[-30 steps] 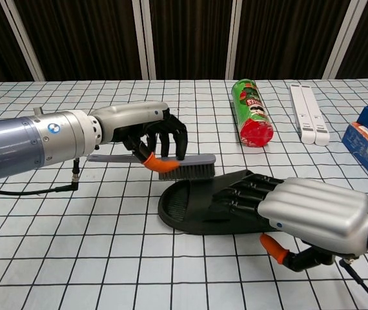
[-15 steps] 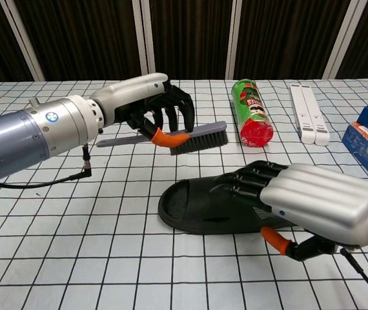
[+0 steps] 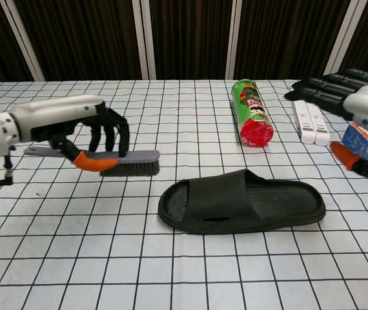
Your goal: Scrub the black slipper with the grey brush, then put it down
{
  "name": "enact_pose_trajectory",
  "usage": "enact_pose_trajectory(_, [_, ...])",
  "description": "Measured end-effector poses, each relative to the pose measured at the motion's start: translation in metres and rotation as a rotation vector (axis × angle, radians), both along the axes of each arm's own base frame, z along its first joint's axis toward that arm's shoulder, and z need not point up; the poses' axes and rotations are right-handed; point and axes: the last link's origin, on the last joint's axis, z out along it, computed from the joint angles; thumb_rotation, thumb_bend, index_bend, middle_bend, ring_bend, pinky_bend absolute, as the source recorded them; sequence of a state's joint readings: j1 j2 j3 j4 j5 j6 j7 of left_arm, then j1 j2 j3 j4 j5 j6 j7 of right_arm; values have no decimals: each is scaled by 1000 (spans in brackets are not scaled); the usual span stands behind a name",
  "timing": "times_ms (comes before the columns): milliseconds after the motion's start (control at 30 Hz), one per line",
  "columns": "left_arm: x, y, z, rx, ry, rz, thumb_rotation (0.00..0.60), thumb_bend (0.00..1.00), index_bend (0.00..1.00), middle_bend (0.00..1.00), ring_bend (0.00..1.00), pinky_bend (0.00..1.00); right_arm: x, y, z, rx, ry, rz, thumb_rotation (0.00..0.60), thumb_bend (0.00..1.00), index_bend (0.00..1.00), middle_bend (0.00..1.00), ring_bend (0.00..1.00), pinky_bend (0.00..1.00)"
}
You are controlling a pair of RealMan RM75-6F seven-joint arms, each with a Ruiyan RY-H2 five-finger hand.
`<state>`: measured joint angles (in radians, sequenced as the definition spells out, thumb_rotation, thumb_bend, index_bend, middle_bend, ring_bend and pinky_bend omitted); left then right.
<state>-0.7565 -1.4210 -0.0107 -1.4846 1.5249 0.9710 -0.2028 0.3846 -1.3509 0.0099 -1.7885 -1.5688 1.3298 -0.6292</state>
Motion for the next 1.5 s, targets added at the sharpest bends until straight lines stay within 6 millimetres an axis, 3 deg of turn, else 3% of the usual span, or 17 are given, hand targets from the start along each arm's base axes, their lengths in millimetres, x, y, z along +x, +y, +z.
enact_pose_trajectory(167, [-39,-20,18,-11,70,-55,600,750,479,631,559,537,-21,3,11,-12,-55,-81,600,646,0,0,0,0])
enact_pose_trajectory(333, [-80,-26,30,13,161,-94,600,747,473,626,555,536,-43,11,16,-20,-84,-136,600,646,0,0,0,0])
enact_pose_trajectory(633, [-124,-33,25,44,239,-115,600,654,445,591,525,515,-43,10,1,21,-82,-143,600,646,0,0,0,0])
enact_pose_trajectory(733, [-129,-33,16,42,229,-108,600,514,387,530,453,468,-42,9,-4,31,-88,-149,600,645,0,0,0,0])
enact_pose_trajectory(800, [-129,-34,13,47,211,-109,600,325,273,456,365,404,-42,9,-4,32,-85,-149,600,646,0,0,0,0])
enact_pose_trajectory(900, [-127,-35,11,53,173,-121,600,156,84,322,244,343,-43,9,-5,34,-83,-152,600,646,0,0,0,0])
enact_pose_trajectory(1000, [-127,-36,9,54,156,-131,600,105,3,220,165,315,-43,9,-4,39,-81,-161,600,645,0,0,0,0])
enact_pose_trajectory(1500, [-109,-41,21,42,-54,-90,592,7,0,40,14,164,-45,10,1,33,-89,-173,600,645,0,0,0,0])
